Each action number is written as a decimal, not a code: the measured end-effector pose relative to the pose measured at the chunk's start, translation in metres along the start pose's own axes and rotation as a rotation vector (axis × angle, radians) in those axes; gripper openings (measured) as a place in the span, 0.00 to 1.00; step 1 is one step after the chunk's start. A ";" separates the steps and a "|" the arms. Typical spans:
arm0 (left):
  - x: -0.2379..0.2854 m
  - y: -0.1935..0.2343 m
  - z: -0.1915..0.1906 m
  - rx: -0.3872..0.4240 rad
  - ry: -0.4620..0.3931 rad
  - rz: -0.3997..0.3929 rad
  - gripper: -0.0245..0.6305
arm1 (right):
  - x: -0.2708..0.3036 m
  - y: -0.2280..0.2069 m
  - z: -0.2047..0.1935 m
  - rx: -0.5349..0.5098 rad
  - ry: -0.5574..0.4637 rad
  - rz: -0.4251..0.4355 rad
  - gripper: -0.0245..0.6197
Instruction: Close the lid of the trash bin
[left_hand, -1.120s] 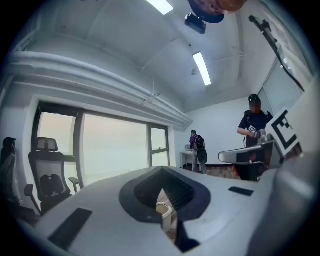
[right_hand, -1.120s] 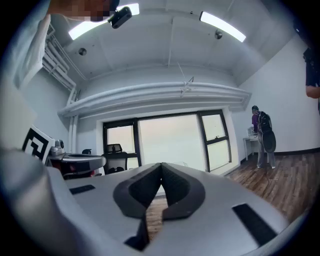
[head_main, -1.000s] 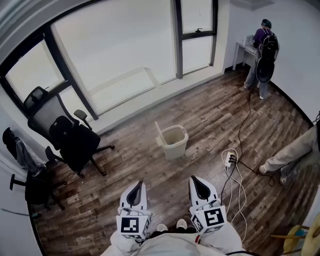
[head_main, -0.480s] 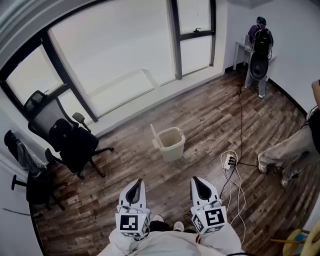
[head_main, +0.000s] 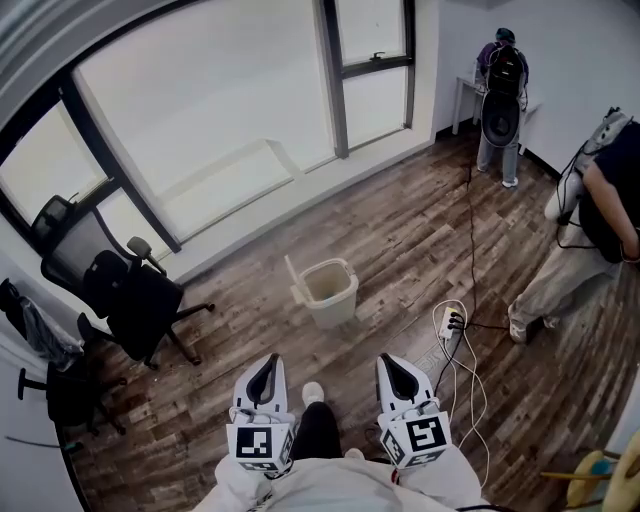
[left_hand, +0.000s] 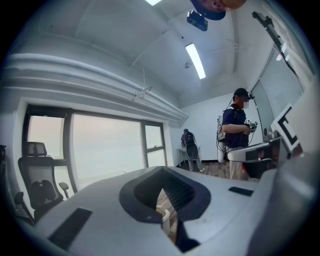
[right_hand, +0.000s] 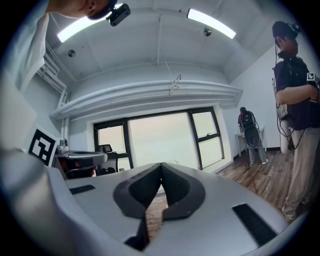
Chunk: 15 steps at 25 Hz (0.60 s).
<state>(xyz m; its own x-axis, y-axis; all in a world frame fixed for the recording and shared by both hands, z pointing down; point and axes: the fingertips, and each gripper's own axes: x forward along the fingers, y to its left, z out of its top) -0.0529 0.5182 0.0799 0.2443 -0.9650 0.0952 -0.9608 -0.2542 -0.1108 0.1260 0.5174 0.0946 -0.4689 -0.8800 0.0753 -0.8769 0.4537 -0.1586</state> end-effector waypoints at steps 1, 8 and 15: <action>0.008 0.003 0.001 0.000 0.001 -0.003 0.04 | 0.007 -0.003 0.000 0.000 0.001 -0.004 0.07; 0.075 0.034 0.000 0.008 -0.002 -0.016 0.04 | 0.071 -0.022 0.000 0.003 0.015 -0.026 0.07; 0.152 0.094 -0.015 0.003 0.002 -0.042 0.04 | 0.166 -0.031 0.006 -0.004 0.045 -0.058 0.07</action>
<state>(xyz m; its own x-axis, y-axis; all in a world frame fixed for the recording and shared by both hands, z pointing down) -0.1082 0.3487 0.0985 0.2845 -0.9533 0.1017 -0.9492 -0.2950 -0.1098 0.0763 0.3563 0.1058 -0.4214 -0.8977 0.1284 -0.9032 0.4028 -0.1483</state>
